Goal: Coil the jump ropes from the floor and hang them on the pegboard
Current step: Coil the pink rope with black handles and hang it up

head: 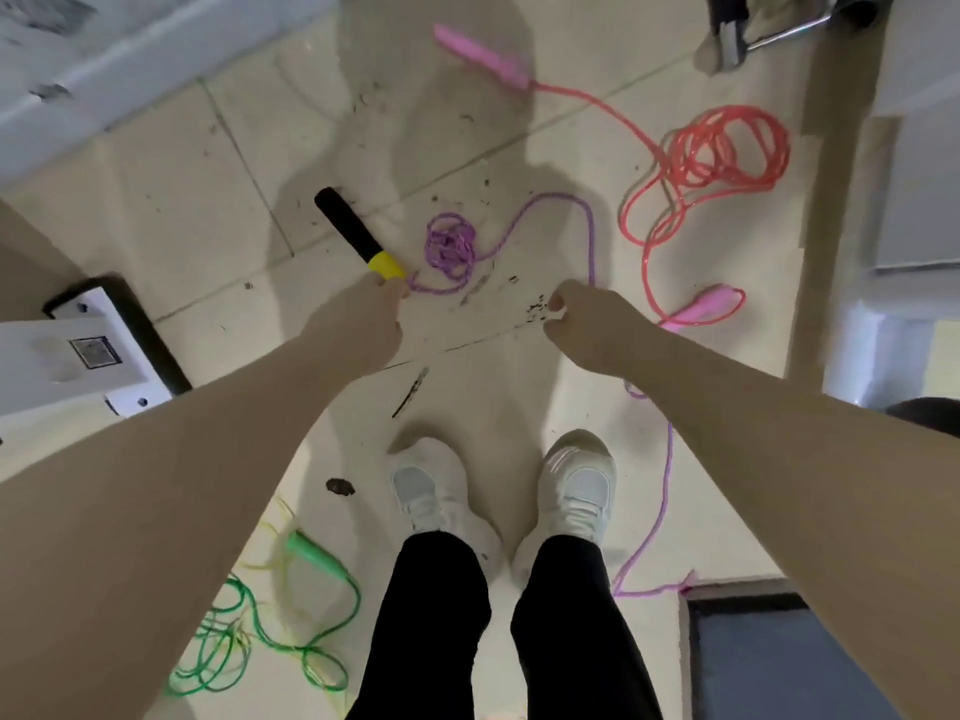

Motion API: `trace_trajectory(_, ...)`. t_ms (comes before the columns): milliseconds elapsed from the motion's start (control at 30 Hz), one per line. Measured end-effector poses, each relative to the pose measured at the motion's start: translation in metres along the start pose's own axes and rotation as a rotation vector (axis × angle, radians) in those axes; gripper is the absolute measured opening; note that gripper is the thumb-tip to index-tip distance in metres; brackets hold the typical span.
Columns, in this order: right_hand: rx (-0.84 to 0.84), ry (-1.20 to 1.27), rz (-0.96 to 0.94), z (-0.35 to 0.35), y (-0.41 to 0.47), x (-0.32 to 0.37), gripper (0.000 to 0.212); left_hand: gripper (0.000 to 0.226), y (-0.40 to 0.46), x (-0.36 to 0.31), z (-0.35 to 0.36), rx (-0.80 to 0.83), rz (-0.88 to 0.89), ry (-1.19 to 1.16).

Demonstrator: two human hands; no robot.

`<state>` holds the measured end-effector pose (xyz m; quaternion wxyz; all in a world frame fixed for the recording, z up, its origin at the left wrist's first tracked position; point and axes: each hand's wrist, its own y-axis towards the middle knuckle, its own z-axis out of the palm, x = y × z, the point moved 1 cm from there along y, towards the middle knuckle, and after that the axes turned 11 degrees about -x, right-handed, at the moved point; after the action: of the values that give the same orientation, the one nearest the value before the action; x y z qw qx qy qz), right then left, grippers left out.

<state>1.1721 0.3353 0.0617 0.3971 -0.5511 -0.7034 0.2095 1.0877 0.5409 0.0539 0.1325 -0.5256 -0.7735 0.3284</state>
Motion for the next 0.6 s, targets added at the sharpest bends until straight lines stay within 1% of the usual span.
trace_trajectory(100, 0.028, 0.008, -0.026, 0.052, 0.044, -0.007, 0.033, 0.049, 0.038, 0.017, 0.048, -0.033, -0.019, 0.002)
trace_trajectory(167, 0.070, 0.021, -0.020, 0.082, 0.065, -0.017, 0.038, 0.052, 0.061, 0.025, 0.075, -0.086, 0.019, 0.129)
trace_trajectory(233, 0.109, 0.035, -0.007, 0.108, 0.079, -0.030, 0.040, 0.049, 0.080, 0.028, 0.097, -0.220, 0.098, 0.286)
trace_trajectory(267, 0.122, 0.041, 0.000, 0.117, 0.084, -0.036, 0.040, 0.045, 0.089, 0.028, 0.106, -0.267, 0.137, 0.325)
trace_trajectory(400, 0.111, 0.021, -0.007, 0.134, 0.094, -0.058, 0.036, 0.027, 0.111, 0.025, 0.131, -0.331, 0.266, 0.521)
trace_trajectory(467, 0.110, 0.000, -0.001, 0.130, 0.093, -0.063, 0.032, 0.031, 0.107, 0.033, 0.125, -0.423, 0.299, 0.612)
trace_trajectory(533, 0.105, 0.030, 0.052, 0.118, 0.086, -0.064, 0.027, 0.027, 0.096, 0.044, 0.120, -0.261, 0.258, 0.571)
trace_trajectory(600, 0.069, 0.010, 0.063, 0.100, 0.076, -0.056, 0.027, 0.021, 0.081, 0.051, 0.103, -0.125, 0.185, 0.311)
